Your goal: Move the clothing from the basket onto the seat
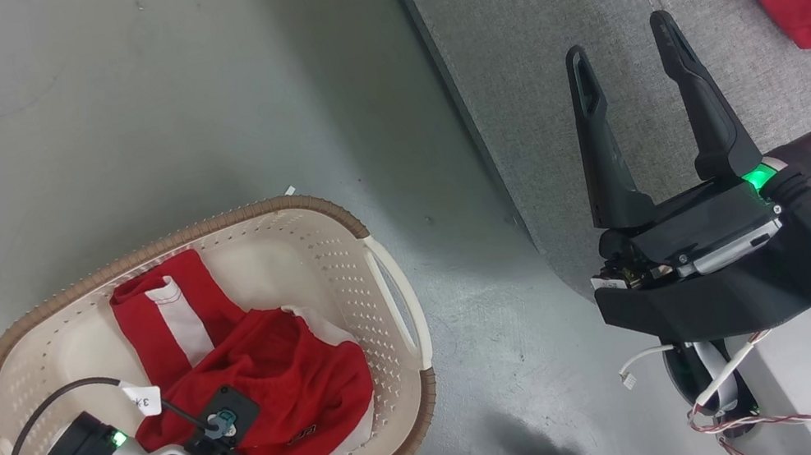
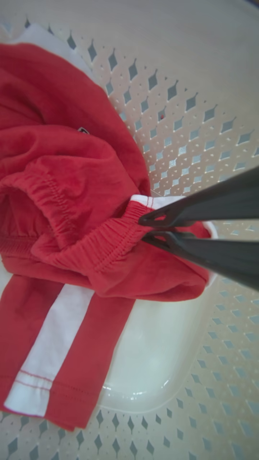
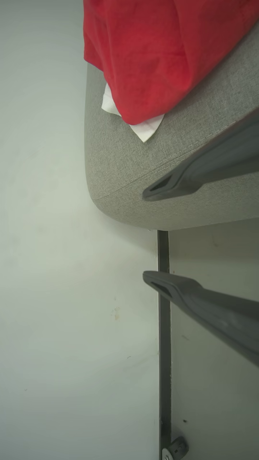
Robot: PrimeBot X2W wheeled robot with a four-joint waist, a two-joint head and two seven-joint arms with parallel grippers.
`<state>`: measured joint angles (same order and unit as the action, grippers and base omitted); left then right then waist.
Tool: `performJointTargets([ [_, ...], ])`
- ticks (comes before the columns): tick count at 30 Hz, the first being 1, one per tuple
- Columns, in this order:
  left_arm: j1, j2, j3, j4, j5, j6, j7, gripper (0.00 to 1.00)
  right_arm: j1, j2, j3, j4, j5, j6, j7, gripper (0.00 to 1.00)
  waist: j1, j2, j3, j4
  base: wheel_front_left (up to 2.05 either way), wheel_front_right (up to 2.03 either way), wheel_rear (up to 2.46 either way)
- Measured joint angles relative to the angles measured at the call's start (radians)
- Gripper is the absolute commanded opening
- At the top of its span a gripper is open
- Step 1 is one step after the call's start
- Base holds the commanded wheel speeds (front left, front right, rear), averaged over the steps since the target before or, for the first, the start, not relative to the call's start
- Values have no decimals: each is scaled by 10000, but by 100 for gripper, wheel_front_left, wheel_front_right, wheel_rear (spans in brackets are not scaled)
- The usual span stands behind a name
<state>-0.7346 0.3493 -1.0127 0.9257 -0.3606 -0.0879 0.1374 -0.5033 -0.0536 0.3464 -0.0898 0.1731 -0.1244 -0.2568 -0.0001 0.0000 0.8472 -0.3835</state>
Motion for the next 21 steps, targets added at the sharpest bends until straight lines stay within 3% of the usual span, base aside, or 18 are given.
performJointTargets([
  [21, -39, -713, -13, -222, -230, -270, -1281, 0, 8, 8, -798, 523, 27, -2, 0, 100, 0, 0, -1010, 378, 0, 0, 0],
])
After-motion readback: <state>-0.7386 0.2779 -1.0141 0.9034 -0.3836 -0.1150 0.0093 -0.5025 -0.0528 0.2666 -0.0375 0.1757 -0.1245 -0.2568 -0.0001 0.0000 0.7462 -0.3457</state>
